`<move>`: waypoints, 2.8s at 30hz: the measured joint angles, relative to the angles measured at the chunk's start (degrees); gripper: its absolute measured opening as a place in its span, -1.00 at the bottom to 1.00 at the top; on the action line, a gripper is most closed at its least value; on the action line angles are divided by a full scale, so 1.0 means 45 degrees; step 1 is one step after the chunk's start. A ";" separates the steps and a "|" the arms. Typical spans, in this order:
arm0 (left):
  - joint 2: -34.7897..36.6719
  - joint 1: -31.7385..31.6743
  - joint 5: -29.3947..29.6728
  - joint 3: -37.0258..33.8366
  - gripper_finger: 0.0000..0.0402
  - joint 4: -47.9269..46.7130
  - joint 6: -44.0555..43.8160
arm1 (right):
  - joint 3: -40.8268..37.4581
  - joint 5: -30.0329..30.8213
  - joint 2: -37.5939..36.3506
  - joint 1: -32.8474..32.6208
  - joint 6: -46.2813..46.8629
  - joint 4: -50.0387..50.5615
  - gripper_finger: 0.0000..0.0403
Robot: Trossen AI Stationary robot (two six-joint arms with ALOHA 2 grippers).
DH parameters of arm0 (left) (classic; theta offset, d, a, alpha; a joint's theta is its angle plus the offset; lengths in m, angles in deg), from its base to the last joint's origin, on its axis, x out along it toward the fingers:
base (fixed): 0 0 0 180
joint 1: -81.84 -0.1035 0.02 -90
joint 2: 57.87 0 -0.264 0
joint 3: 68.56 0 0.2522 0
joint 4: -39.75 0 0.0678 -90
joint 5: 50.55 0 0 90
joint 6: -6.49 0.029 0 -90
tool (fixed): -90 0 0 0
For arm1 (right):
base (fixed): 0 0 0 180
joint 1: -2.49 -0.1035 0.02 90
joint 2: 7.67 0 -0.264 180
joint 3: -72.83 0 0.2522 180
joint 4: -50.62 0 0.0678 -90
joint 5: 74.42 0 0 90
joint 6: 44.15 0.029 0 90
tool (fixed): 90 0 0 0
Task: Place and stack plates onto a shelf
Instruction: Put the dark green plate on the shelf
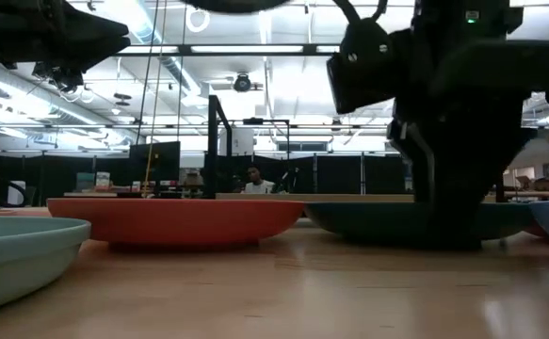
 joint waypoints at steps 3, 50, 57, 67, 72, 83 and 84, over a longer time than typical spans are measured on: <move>0.0000 0.0000 0.0000 -0.0002 -0.29 -0.0005 -0.0001 | 0.0000 0.0011 -0.0053 0.0000 -0.0018 -0.0002 -0.37; -0.0005 0.0014 -0.0010 0.0003 -0.29 -0.0569 -0.1759 | 0.0805 0.2797 -0.2624 0.1165 -0.1483 0.5263 -0.90; -0.0005 0.0015 -0.0010 0.0003 -0.29 -0.0641 -0.1761 | -0.2105 0.2994 -0.4583 0.2849 -0.2584 0.3422 -0.90; -0.0005 0.0015 -0.0010 0.0003 -0.29 -0.0671 -0.1765 | -0.3622 0.3026 -0.5277 0.5207 -0.4777 0.1859 -0.90; -0.0005 0.0015 -0.0010 0.0003 -0.29 -0.0748 -0.1767 | -0.4046 0.2537 -0.5257 0.5872 -0.5128 0.1576 -0.90; -0.0005 0.0015 -0.0010 0.0003 -0.29 -0.0748 -0.1770 | -0.4099 0.2212 -0.5257 0.5897 -0.5040 0.1418 -0.78; -0.0005 0.0015 -0.0010 0.0003 -0.29 -0.0748 -0.1770 | -0.4099 0.2194 -0.5257 0.5897 -0.5007 0.1411 -0.75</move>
